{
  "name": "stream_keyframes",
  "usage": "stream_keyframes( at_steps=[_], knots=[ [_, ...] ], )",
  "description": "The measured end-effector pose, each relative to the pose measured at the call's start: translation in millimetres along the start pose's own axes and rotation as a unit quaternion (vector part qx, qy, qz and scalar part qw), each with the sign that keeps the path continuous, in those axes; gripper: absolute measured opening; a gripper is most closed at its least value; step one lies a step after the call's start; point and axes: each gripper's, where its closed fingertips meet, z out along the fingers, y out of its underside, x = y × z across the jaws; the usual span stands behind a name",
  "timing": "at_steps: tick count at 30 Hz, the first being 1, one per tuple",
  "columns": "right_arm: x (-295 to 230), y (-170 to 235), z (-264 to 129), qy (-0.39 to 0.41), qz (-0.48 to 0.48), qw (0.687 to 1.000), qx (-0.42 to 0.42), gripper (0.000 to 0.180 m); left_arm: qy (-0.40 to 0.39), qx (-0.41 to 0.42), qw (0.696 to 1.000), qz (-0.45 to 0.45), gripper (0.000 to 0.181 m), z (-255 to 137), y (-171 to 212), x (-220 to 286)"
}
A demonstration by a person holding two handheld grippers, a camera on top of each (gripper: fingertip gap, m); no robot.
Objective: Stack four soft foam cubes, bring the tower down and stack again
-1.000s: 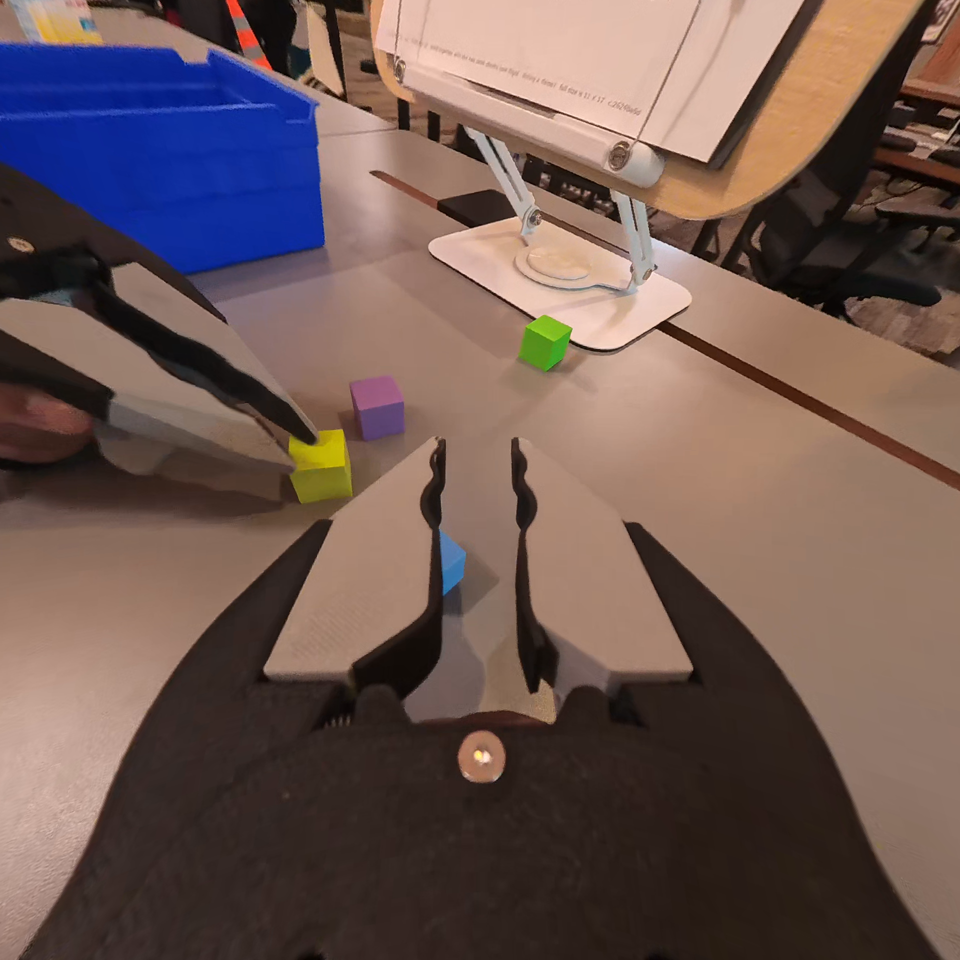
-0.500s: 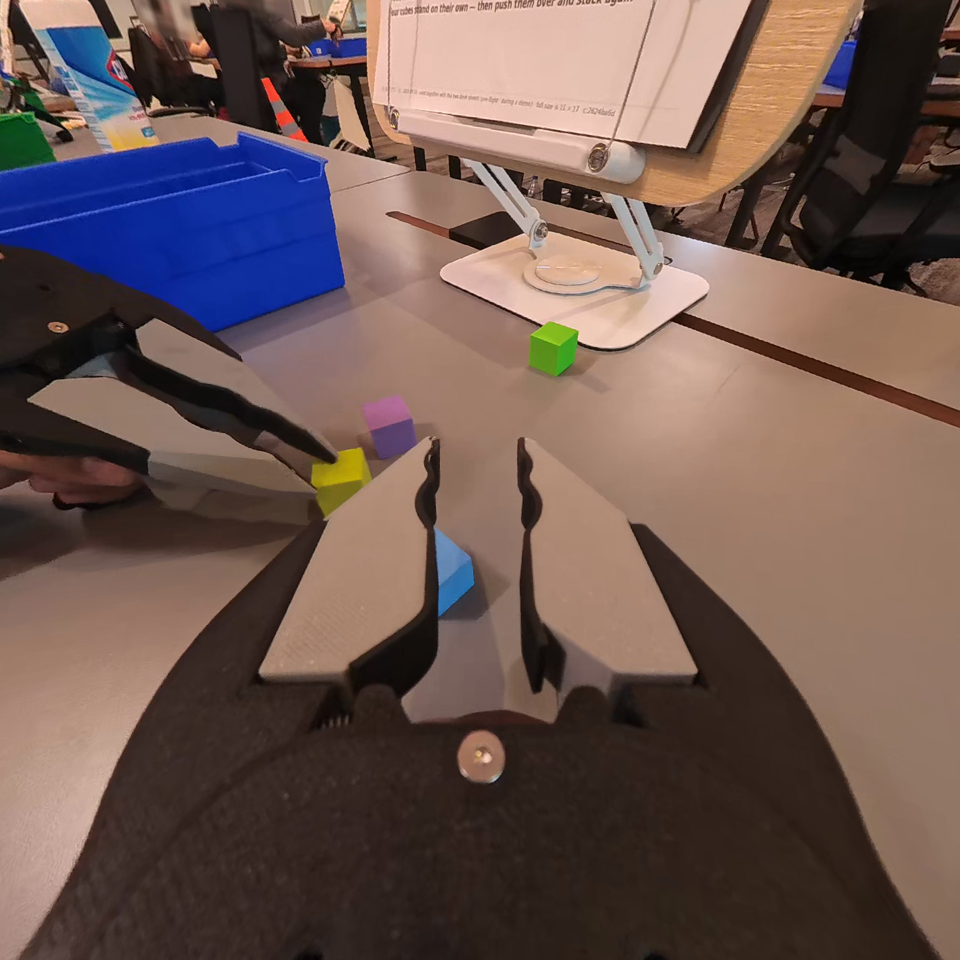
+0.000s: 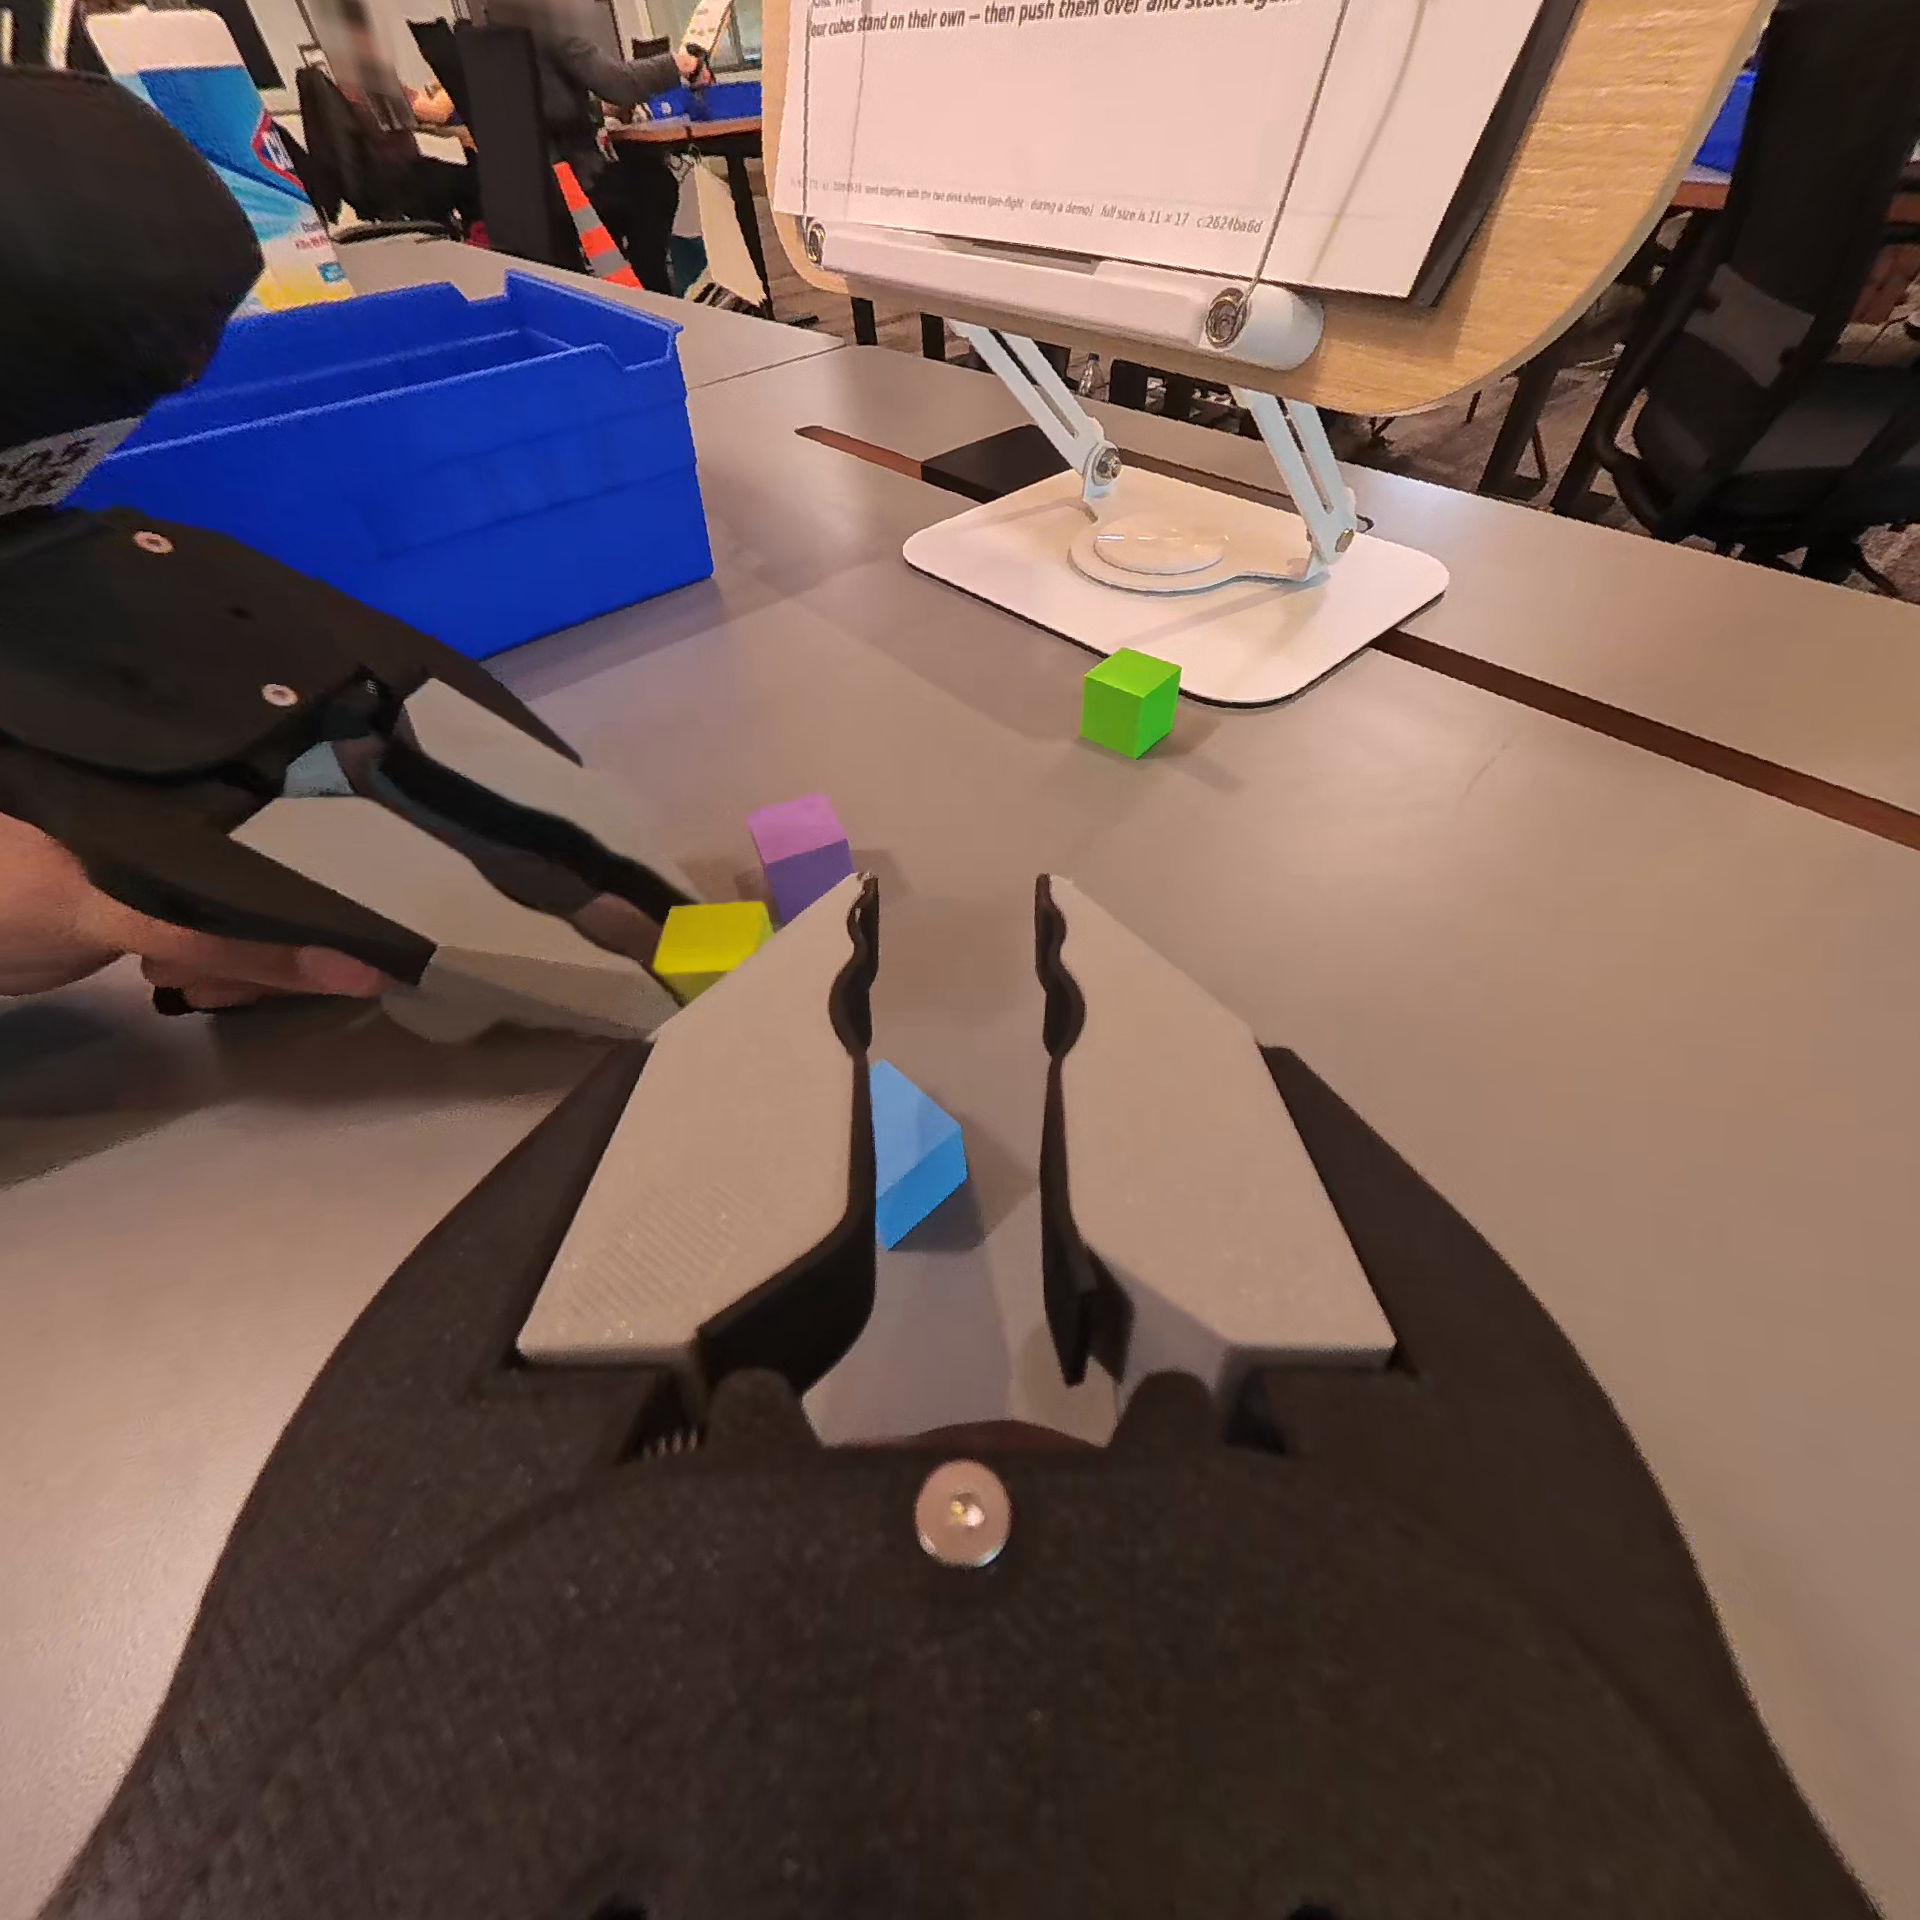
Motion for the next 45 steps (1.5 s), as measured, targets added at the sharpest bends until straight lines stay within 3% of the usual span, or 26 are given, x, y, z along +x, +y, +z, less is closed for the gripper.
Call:
stream_keyframes(
  at_steps=[9,16,20,24,33,37,45],
  knots=[
    [-12.4,-1.9,-3.0,-0.039,-0.019,0.999,0.002,0.030,0.124,-0.021,0.974,0.187,0.025,-15.1,24.6,56.1],
    [-18.6,-2.0,-2.3,-0.065,-0.022,0.998,0.004,0.033,0.196,-0.030,0.955,0.219,0.025,-25.3,35.0,68.2],
    [-33.9,3.6,-1.0,-0.118,-0.031,0.992,-0.012,0.036,0.211,-0.027,0.945,0.248,0.025,-31.8,40.8,73.7],
    [-47.5,10.6,-7.4,-0.188,-0.036,0.981,-0.038,0.040,0.195,-0.011,0.939,0.284,0.027,-34.8,41.5,76.1],
    [-18.7,25.0,-26.7,-0.226,-0.010,0.971,-0.071,0.050,0.171,-0.006,0.947,0.273,0.067,-37.5,40.9,65.0],
    [-16.9,26.9,-29.2,-0.239,0.004,0.968,-0.079,0.048,0.159,-0.007,0.952,0.260,0.063,-36.4,39.5,58.7],
    [-22.1,48.9,-23.1,-0.217,-0.059,0.964,-0.141,0.048,0.125,-0.009,0.965,0.229,0.061,-30.7,33.2,43.1]
  ],
)
